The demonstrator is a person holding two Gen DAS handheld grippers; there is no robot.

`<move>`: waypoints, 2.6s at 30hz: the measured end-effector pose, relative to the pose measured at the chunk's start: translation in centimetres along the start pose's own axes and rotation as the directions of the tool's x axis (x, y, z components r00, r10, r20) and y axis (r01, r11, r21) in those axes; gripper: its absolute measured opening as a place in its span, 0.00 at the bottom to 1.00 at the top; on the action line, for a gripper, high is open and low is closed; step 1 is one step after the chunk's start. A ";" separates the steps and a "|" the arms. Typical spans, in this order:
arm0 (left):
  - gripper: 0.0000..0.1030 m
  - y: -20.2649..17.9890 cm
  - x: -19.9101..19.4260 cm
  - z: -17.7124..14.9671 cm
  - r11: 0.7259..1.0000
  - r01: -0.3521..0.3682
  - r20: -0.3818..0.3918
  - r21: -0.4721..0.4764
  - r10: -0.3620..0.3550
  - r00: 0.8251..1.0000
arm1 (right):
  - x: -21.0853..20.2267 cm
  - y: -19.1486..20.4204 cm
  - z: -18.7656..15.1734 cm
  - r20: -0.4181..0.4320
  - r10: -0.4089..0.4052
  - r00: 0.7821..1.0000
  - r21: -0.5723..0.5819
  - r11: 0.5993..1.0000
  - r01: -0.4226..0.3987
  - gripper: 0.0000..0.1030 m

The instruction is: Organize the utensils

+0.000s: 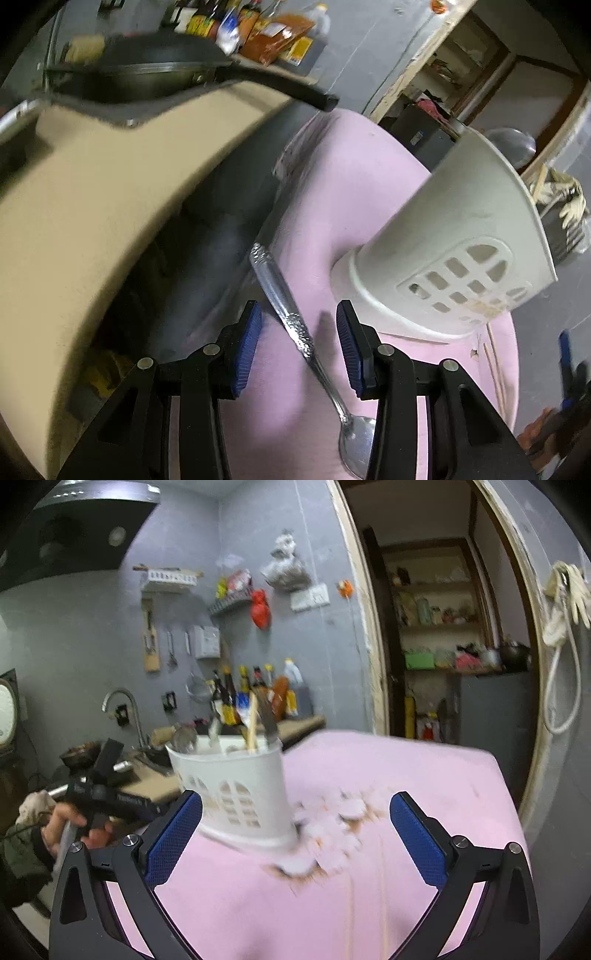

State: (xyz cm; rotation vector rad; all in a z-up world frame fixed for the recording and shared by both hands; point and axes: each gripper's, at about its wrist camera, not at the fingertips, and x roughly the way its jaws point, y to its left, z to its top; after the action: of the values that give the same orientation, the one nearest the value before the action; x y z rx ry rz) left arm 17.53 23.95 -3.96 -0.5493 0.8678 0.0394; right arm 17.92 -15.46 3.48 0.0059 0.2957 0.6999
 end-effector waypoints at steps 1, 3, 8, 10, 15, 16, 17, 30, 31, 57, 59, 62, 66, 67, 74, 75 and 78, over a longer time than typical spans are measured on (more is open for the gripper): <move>0.32 0.4 0.1 0.2 1.000 0.007 -0.006 -0.016 -0.007 1.000 | -0.1 -0.4 -0.3 -0.023 -0.013 1.000 0.005 1.000 0.013 1.00; 0.21 0.9 0.2 0.3 0.999 0.004 -0.012 -0.034 -0.004 1.000 | -0.2 -1.2 -0.8 -0.065 -0.027 0.998 0.020 0.999 0.028 1.00; 0.10 1.4 -0.1 0.4 0.999 0.003 0.012 -0.044 -0.003 1.000 | -0.7 -3.0 -1.5 -0.102 -0.066 0.993 0.073 0.995 0.074 1.00; 0.05 1.0 -0.5 0.3 0.999 -0.013 0.042 -0.034 0.015 0.999 | -0.6 -3.1 -1.5 -0.105 -0.065 0.992 0.081 0.994 0.074 1.00; 0.00 -2.4 -4.6 -0.8 0.996 -0.046 0.242 0.078 0.026 0.970 | 0.2 -2.3 -1.6 -0.132 -0.039 0.991 0.058 0.997 0.047 1.00; 0.00 -3.1 -5.2 -1.1 0.993 -0.053 0.273 0.105 0.023 0.962 | 0.4 -2.1 -1.7 -0.135 -0.033 0.990 0.057 0.998 0.041 1.00; 0.00 -3.8 -5.9 -1.4 0.990 -0.062 0.303 0.128 0.021 0.953 | 0.5 -2.0 -1.7 -0.138 -0.026 0.990 0.057 0.998 0.034 1.00; 0.00 -12.4 -16.0 4.0 0.958 0.173 0.638 0.229 -0.283 0.716 | 0.2 -1.7 -1.3 -0.107 -0.010 0.994 0.087 0.996 0.019 1.00; 0.00 -12.9 -16.1 4.7 0.958 0.164 0.660 0.234 -0.281 0.697 | 0.2 -1.7 -1.2 -0.103 -0.009 0.995 0.090 0.996 0.019 1.00; 0.00 -15.4 -8.6 4.4 0.925 -0.273 0.844 0.266 -0.086 0.530 | -0.8 -2.4 -1.1 -0.039 -0.048 0.998 0.075 0.996 0.051 1.00; 0.00 -15.2 -7.8 4.2 0.921 -0.280 0.829 0.272 -0.076 0.554 | -0.8 -2.3 -1.1 -0.040 -0.046 0.998 0.076 0.996 0.048 1.00; 0.00 -14.6 -6.9 3.8 0.928 -0.254 0.790 0.273 -0.065 0.610 | -0.9 -2.3 -1.1 -0.039 -0.049 0.998 0.070 0.996 0.052 1.00; 0.11 -14.1 -7.0 3.2 0.943 -0.187 0.718 0.276 -0.073 0.692 | -1.2 -2.6 -0.7 -0.027 -0.084 0.996 0.053 0.995 0.085 1.00; 0.29 -14.2 -7.2 2.9 0.942 -0.172 0.705 0.287 -0.086 0.704 | -1.3 -2.7 -0.6 -0.024 -0.094 0.995 0.052 0.994 0.095 1.00; 0.50 -15.3 -8.7 1.2 0.950 -0.093 0.632 0.298 -0.123 0.765 | -1.7 -4.2 -0.5 -0.015 -0.151 0.988 0.066 0.986 0.151 1.00; 0.52 -15.6 -9.0 0.7 0.949 -0.094 0.631 0.301 -0.124 0.766 | -2.0 -4.3 -0.5 0.001 -0.161 0.987 0.063 0.985 0.160 1.00; 0.62 -16.5 -9.4 -1.3 0.943 -0.099 0.631 0.317 -0.132 0.764 | -3.0 -4.2 -0.5 0.055 -0.188 0.981 0.047 0.981 0.186 1.00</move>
State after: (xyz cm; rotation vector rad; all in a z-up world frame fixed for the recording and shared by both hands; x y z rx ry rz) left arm 14.57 10.87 9.49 -0.1878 0.1712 0.0600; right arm 18.23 -20.61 3.34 0.0382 0.2498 0.5056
